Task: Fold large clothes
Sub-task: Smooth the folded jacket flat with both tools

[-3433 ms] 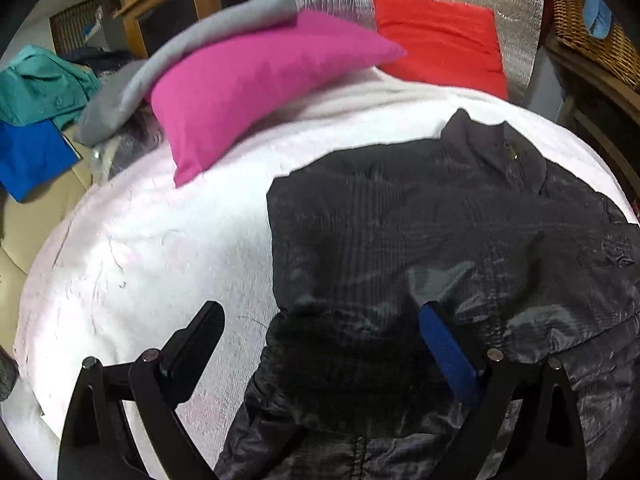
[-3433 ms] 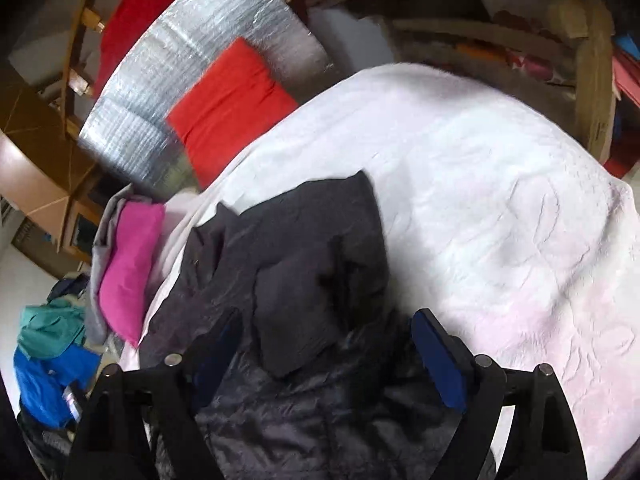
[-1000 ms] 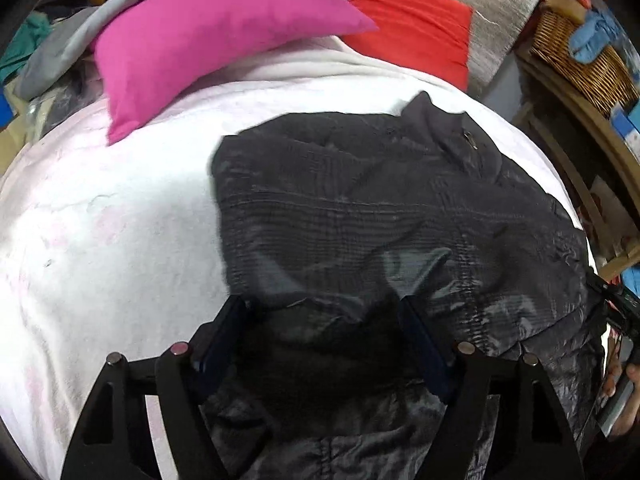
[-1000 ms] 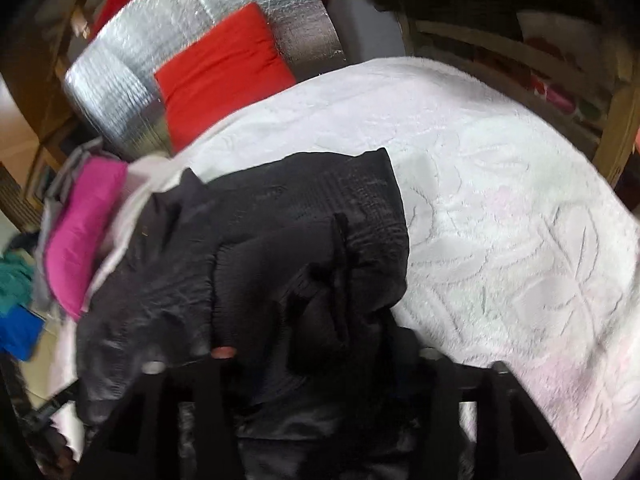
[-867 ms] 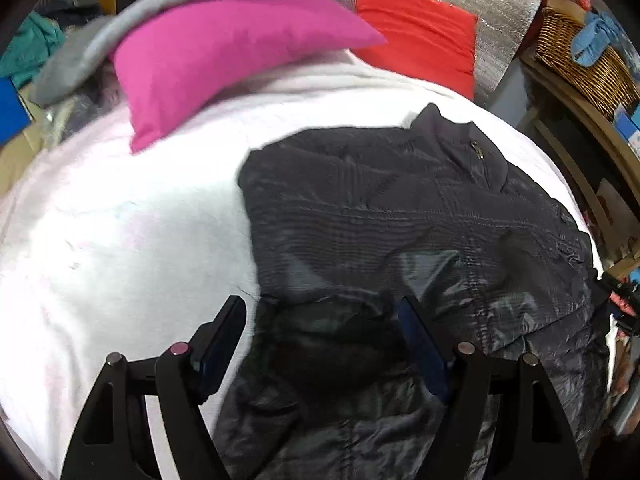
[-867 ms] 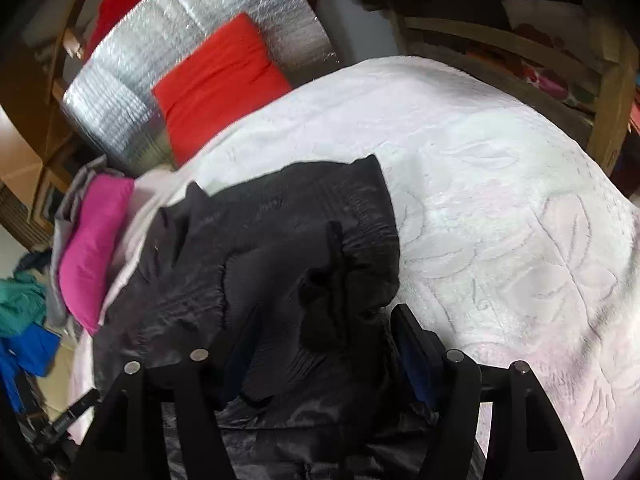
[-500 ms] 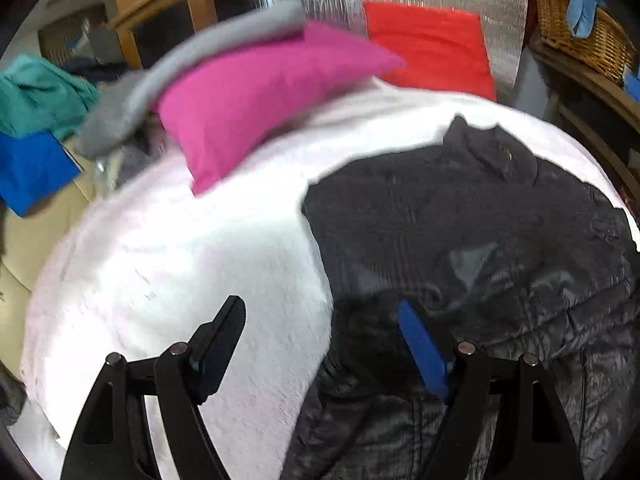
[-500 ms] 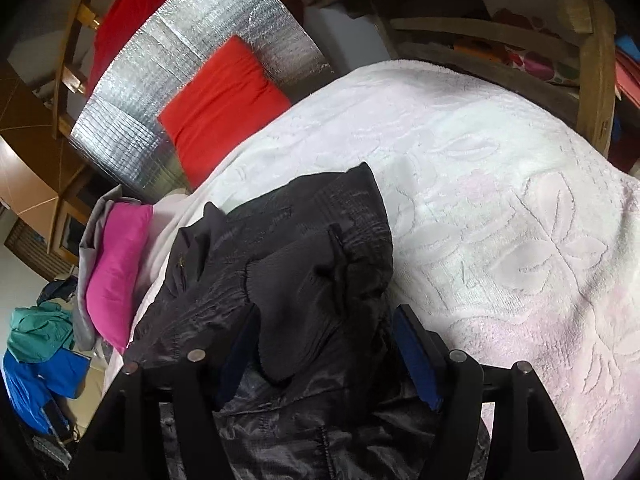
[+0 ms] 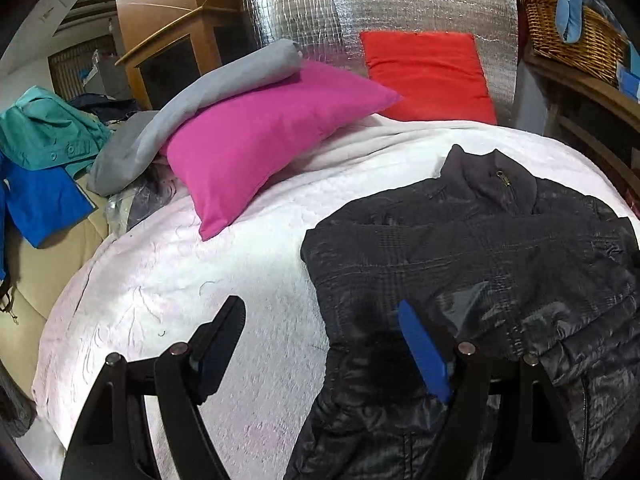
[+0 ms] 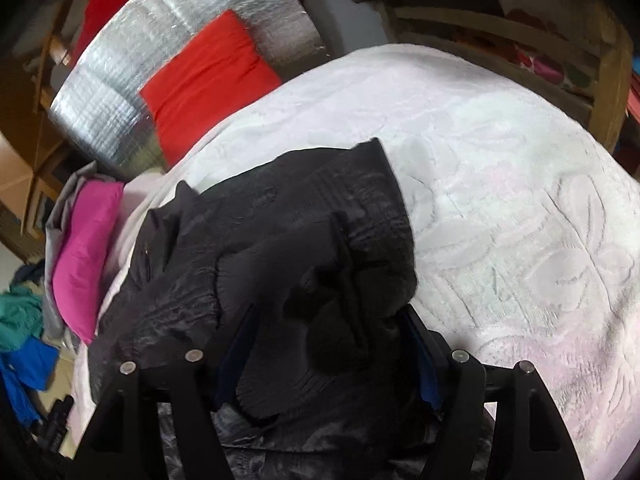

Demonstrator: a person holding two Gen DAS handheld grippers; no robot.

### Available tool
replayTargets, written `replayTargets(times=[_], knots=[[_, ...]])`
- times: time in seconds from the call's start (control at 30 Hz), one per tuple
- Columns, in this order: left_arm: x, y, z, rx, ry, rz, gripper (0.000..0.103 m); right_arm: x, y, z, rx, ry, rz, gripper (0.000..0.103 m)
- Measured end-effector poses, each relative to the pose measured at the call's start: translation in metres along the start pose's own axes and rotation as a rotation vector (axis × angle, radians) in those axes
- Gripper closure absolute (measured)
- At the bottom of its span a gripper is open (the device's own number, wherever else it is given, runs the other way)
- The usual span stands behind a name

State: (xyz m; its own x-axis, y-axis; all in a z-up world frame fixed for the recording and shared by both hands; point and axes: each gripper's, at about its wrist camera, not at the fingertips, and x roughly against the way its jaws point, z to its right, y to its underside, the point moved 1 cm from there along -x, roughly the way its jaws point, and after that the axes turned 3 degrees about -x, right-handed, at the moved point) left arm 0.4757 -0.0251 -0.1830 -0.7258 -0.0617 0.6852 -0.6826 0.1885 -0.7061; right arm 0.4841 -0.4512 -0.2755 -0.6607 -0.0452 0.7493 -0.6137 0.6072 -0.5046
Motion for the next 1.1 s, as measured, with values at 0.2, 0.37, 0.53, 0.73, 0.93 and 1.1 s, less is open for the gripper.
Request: replayTargets(times=[0.2,0.37,0.53,0.73,0.93,1.1], knots=[[-0.002,-0.001,0.005,-0.004,-0.006,-0.003,0.023,0.027,0.001,-0.019,0.111,0.05,0.168,0.048],[-0.005,0.001,0.008,-0.014,-0.009,-0.016,0.023,-0.007,0.004,0.002,0.055,0.1,-0.003,0.047],[-0.005,0.001,0.008,-0.009,-0.01,-0.02,0.023,0.016,-0.006,0.014,-0.043,0.016,0.015,0.033],[-0.007,0.001,0.009,-0.02,-0.016,-0.023,0.023,0.052,-0.016,0.018,-0.041,0.052,0.186,0.031],[-0.025,0.004,0.004,0.017,0.056,-0.106,0.023,0.031,-0.013,0.019,-0.065,0.02,0.088,0.03],[-0.056,0.014,-0.007,0.169,0.255,-0.272,0.023,0.0,-0.004,0.024,-0.122,-0.032,-0.051,0.03]])
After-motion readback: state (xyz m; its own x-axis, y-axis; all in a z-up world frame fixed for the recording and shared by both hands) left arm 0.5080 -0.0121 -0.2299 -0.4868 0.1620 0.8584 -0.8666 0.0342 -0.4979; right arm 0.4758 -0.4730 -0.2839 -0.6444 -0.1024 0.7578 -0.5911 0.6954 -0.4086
